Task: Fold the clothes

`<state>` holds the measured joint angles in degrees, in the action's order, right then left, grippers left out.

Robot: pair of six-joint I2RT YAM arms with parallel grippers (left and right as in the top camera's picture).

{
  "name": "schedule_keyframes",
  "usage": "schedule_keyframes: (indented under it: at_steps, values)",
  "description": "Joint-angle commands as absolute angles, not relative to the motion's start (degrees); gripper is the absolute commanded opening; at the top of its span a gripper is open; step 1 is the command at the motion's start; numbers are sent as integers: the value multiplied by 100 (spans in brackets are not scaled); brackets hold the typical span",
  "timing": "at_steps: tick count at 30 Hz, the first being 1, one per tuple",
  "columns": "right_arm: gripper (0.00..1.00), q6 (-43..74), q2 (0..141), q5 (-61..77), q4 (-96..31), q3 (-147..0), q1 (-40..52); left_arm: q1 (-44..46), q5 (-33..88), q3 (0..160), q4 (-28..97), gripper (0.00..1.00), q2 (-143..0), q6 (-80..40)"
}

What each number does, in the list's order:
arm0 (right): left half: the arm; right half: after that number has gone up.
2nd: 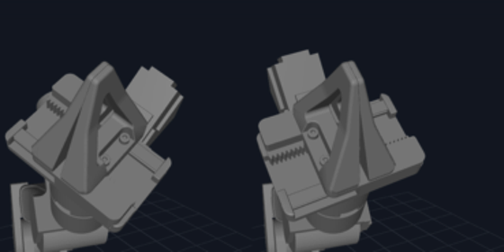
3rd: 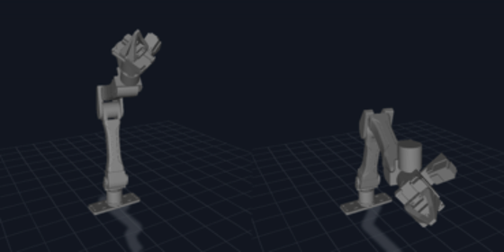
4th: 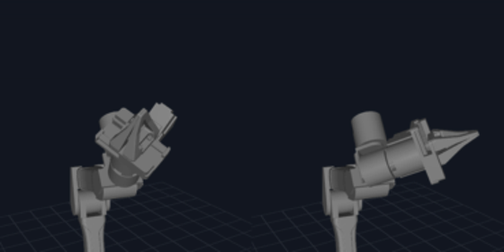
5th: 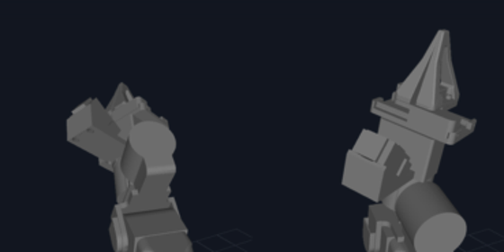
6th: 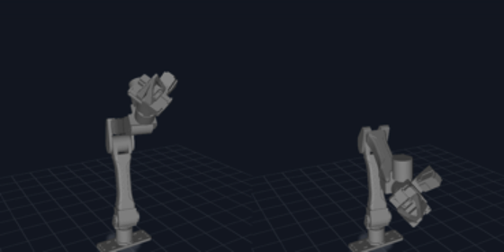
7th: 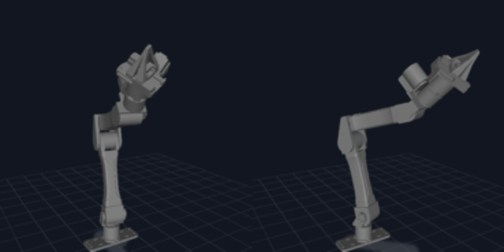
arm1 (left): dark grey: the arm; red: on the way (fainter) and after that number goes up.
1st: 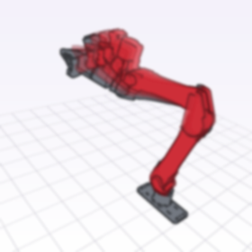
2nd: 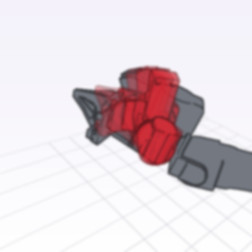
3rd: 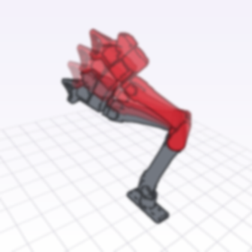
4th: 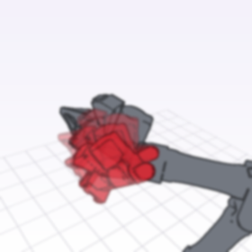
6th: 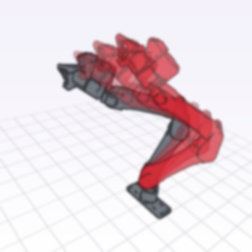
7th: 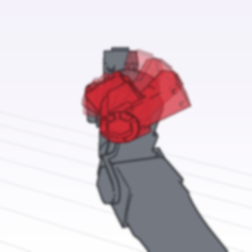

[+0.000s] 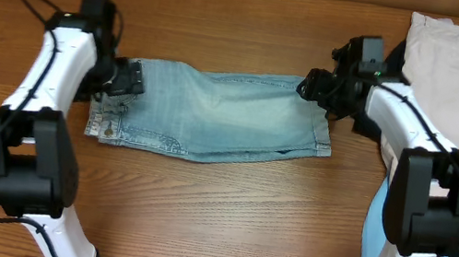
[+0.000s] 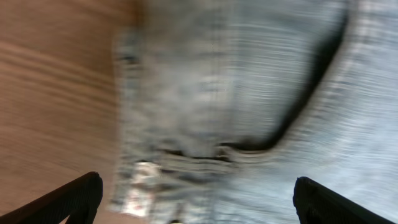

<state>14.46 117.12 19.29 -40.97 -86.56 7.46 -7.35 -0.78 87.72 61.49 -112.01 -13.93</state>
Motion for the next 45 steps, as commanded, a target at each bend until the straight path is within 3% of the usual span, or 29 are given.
schedule_keyframes:
  at_steps: [1,14,30,45]
  values:
    - [72,858,11240,2086,-4475,-9061,738,-1194,217,8665,6110,100,-11212,-921]
    - [72,718,11187,2021,-5120,-9083,738,-1691,1527,8285,5343,100,-11220,305]
    - [68,698,11187,1500,-5349,-9080,738,-1739,1664,7426,4475,100,-11220,279]
    - [59,701,11187,1500,-5323,-9080,738,-1634,1653,6475,3496,80,-11220,-54]
